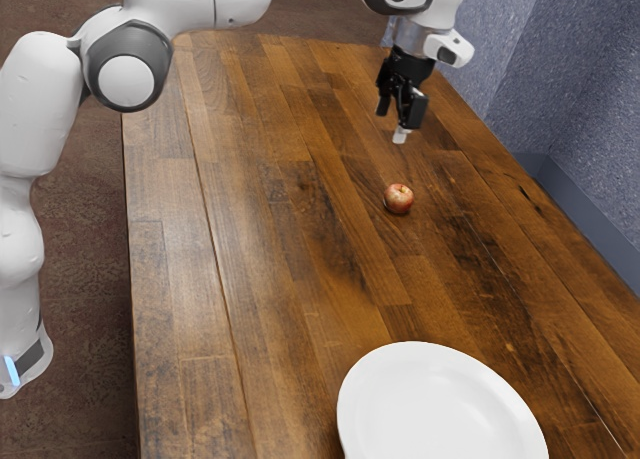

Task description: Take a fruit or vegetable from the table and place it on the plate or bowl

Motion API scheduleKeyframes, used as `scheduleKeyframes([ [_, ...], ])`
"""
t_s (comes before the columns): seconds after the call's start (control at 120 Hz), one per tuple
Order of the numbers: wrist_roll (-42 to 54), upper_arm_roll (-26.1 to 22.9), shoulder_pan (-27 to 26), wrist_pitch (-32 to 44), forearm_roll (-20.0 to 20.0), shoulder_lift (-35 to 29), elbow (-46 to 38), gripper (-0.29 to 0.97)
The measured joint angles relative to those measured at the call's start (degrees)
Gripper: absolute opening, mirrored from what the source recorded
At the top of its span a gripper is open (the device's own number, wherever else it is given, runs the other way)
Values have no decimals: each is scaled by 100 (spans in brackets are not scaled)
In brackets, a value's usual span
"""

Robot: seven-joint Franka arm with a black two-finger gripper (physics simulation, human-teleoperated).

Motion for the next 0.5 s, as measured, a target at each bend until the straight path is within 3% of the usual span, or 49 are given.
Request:
scheduleKeyframes([
  [0.242, 26, -19, -2, -132, 27, 3, 15, 68],
  [0.408, 41, -441, -64, -204, 43, -197, 2, 68],
  [0.5, 61, 75, -44, -239, 16, -68, -4, 68],
])
